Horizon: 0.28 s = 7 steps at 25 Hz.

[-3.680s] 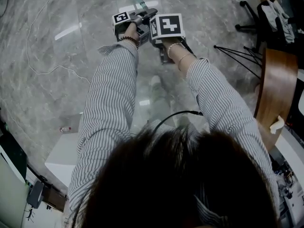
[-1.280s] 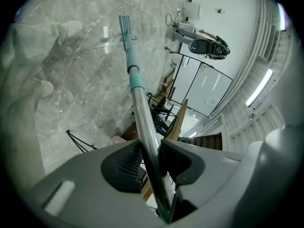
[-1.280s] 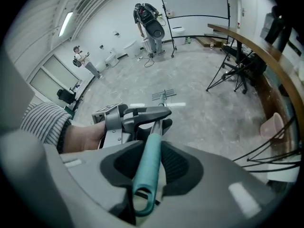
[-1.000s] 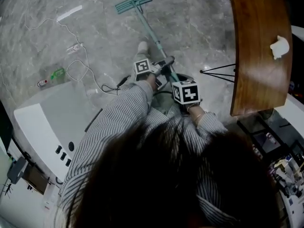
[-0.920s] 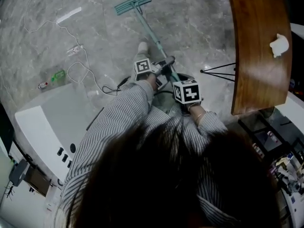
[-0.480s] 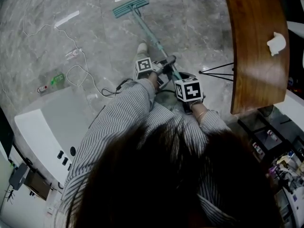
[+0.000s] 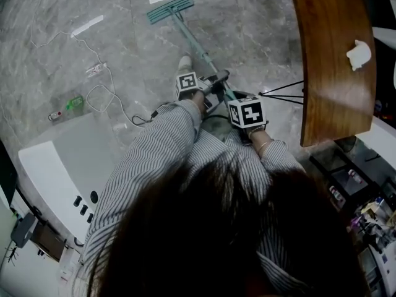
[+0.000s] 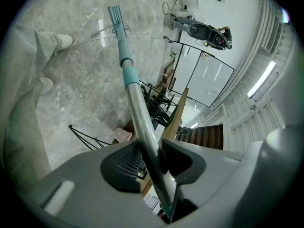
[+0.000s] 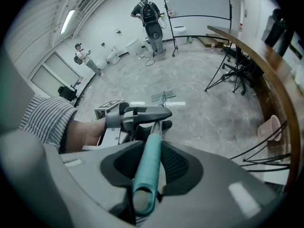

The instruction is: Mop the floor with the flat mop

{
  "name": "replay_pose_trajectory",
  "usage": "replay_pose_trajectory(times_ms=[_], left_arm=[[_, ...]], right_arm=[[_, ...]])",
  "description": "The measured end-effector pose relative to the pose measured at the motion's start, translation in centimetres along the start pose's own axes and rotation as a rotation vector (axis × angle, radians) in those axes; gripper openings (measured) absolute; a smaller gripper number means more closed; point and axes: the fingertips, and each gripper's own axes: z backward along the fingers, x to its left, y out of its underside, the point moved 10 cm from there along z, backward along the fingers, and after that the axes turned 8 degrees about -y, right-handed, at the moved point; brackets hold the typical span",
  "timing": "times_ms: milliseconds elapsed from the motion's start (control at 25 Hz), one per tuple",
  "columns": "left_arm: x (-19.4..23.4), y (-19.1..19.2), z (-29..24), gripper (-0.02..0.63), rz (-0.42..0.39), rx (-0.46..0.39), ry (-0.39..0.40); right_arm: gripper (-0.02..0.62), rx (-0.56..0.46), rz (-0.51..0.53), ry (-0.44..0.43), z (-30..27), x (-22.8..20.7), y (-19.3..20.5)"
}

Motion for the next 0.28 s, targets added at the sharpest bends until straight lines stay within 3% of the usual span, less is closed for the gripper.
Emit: replay_pose_trajectory(times_ms=[280], left_arm=[[-0.24, -0.04, 0.31, 0.132, 0.015, -0.005, 0.007]], right_arm=[[0.115, -0.010, 0.002, -0.007, -0.11, 0.23, -0.16]])
